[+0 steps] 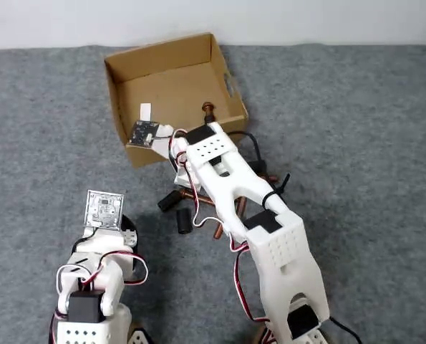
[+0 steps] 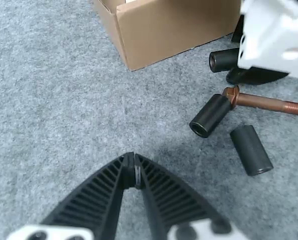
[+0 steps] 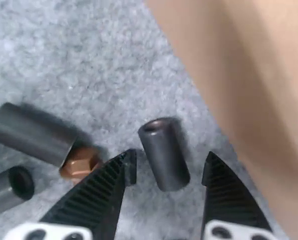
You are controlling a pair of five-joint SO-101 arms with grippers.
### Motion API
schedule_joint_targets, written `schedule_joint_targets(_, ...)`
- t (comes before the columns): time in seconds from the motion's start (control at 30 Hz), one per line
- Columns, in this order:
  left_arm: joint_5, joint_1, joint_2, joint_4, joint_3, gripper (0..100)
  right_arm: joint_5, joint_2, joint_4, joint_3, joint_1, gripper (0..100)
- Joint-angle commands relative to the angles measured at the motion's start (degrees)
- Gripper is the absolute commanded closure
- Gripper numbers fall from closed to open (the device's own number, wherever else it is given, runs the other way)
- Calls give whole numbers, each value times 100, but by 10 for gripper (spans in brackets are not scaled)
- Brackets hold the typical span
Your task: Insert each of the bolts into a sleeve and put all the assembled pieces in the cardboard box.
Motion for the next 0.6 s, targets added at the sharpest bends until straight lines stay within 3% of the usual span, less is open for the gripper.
schedule_joint_targets(0.0,-26,-53,-53,35,-31,995,70,66,-171,-316,-48,789)
schedule_joint_targets(0.1,-26,-53,-53,35,-31,995,70,330,-198,-545,-57,856)
schedule_joint_targets(0.2,-26,-53,-53,35,-31,995,53,602,-145,-1002,-57,992)
schedule_joint_targets(0.37,-26,-53,-53,35,-31,995,44,690,259,-1644,-40,990)
schedule_joint_targets(0.57,-26,-53,-53,35,-31,995,-220,699,1692,-2831,-4,990)
